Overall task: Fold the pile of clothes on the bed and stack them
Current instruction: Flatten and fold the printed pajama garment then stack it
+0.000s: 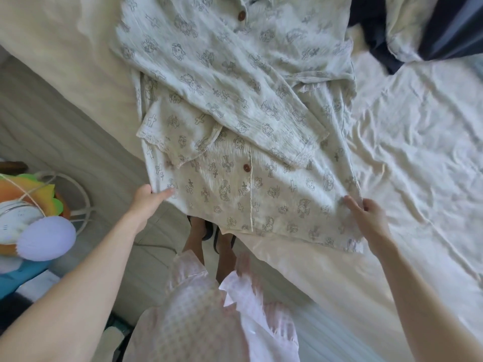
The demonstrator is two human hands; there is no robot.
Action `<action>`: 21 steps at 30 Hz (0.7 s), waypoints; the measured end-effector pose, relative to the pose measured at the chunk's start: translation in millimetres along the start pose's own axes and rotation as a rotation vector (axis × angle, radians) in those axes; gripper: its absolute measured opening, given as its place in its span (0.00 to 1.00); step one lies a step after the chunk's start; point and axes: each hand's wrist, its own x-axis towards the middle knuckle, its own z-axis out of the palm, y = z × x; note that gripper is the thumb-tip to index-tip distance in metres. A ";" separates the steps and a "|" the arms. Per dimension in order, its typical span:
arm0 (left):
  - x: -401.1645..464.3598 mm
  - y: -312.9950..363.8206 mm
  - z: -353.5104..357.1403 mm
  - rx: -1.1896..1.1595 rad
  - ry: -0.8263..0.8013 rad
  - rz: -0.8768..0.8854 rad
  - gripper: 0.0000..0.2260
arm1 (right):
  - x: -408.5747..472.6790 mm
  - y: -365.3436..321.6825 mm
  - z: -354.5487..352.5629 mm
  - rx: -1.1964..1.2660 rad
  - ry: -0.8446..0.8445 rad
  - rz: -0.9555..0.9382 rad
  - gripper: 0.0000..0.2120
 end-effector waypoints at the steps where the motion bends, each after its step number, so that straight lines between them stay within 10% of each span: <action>1: -8.4 -10.3 -0.1 -0.010 -0.015 -0.025 0.20 | -2.4 1.6 -3.4 0.017 -0.030 0.018 0.21; 12: -112.7 -61.7 -34.0 -0.700 -0.029 -0.169 0.23 | -54.7 39.4 -10.7 0.400 -0.115 0.310 0.09; 21: -165.7 -9.4 -65.0 -0.818 -0.059 -0.120 0.04 | -85.3 13.2 -53.7 0.886 -0.319 0.515 0.11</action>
